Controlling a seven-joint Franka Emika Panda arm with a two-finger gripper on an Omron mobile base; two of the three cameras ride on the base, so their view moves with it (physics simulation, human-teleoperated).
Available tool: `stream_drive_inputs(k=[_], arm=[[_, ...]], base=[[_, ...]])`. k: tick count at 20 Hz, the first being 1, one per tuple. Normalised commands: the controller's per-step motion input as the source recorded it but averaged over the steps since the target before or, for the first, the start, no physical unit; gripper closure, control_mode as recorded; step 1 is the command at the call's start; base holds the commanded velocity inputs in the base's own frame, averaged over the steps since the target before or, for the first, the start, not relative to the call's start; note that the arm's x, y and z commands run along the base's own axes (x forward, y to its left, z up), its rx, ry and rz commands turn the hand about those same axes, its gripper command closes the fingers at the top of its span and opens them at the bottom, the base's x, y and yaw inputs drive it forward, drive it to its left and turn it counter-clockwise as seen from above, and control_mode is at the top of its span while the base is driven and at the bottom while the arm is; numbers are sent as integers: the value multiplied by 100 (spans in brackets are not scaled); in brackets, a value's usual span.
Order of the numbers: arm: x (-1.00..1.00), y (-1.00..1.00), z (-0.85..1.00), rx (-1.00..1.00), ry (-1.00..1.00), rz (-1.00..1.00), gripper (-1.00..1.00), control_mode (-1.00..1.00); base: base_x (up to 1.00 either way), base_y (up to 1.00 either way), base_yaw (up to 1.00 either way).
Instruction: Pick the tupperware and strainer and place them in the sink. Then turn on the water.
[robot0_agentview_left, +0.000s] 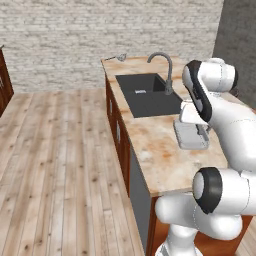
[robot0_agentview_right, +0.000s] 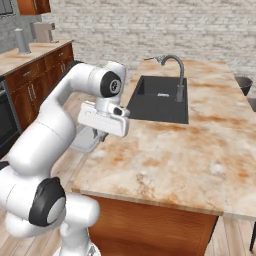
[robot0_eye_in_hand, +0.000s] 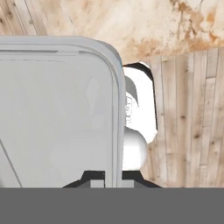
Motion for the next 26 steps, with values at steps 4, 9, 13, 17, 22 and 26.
stream_drive_inputs(k=[4,9,13,17,22,26], arm=[[-34,16,4,1,0,0,100,-100],[0,0,0,0,0,0,100,-100],[0,0,0,0,0,0,100,-100],[0,0,0,0,0,0,100,-100],[0,0,0,0,0,0,100,100],[0,0,0,0,0,0,100,100]], base=[[0,0,0],[0,0,0],[0,0,0],[0,0,0],[-29,35,0],[-57,100,0]])
